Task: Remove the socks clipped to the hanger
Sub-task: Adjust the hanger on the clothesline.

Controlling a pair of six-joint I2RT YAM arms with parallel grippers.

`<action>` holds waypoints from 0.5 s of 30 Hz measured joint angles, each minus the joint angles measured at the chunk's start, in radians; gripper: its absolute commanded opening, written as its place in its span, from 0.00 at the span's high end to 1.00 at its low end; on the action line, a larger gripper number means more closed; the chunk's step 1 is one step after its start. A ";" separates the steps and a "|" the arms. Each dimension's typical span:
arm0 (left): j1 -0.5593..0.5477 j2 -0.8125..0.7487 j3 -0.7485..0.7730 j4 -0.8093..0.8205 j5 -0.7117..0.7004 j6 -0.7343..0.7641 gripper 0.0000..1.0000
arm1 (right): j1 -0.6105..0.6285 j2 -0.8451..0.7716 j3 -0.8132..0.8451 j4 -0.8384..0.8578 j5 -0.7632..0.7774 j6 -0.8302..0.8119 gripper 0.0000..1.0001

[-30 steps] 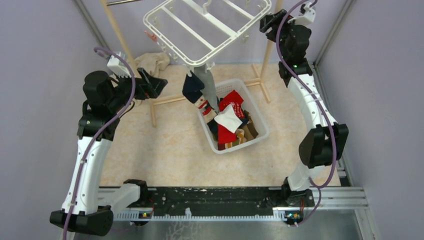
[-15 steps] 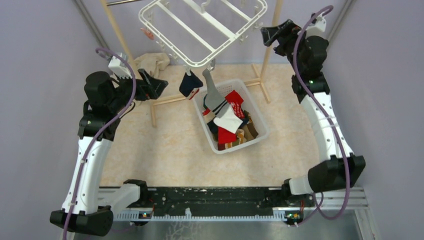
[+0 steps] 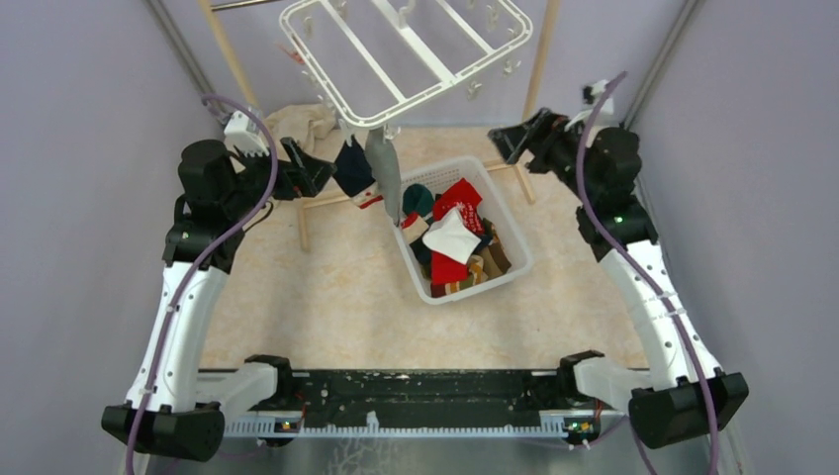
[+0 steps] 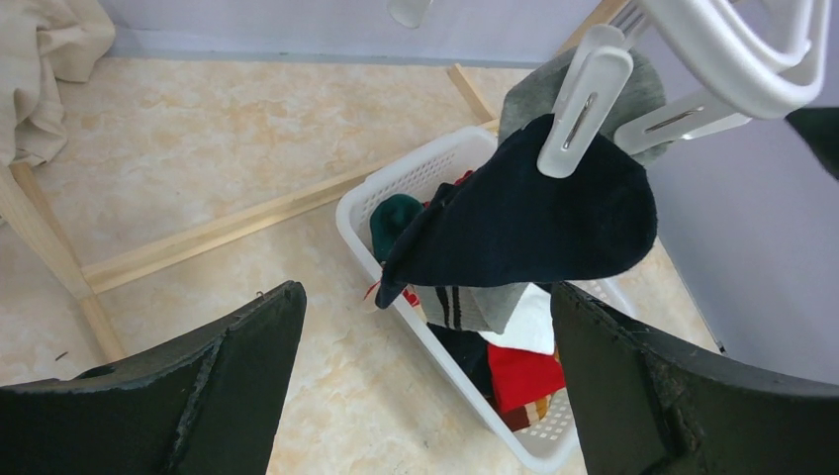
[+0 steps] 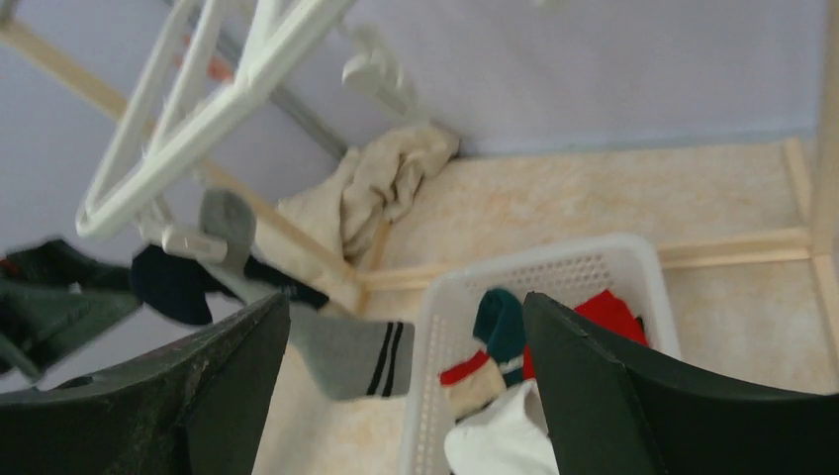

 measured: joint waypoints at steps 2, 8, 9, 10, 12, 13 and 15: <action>0.000 0.008 -0.007 0.003 0.000 0.000 0.01 | 0.078 0.002 -0.024 -0.020 0.000 -0.040 0.13; 0.000 0.016 -0.009 0.008 0.001 0.000 0.01 | 0.385 0.023 -0.092 0.016 0.054 -0.183 0.13; 0.000 0.016 -0.009 0.009 0.001 0.000 0.01 | 0.422 0.029 -0.112 0.045 0.063 -0.200 0.12; 0.000 0.016 -0.009 0.009 0.001 0.000 0.01 | 0.453 0.040 -0.130 0.072 0.068 -0.215 0.12; 0.000 0.016 -0.009 0.009 0.001 0.000 0.01 | 0.492 0.078 -0.156 0.134 0.076 -0.242 0.10; 0.000 0.016 -0.009 0.009 0.001 0.000 0.01 | 0.499 0.101 -0.163 0.159 0.079 -0.254 0.09; 0.000 0.016 -0.009 0.009 0.001 0.000 0.01 | 0.507 0.157 -0.168 0.214 0.082 -0.276 0.08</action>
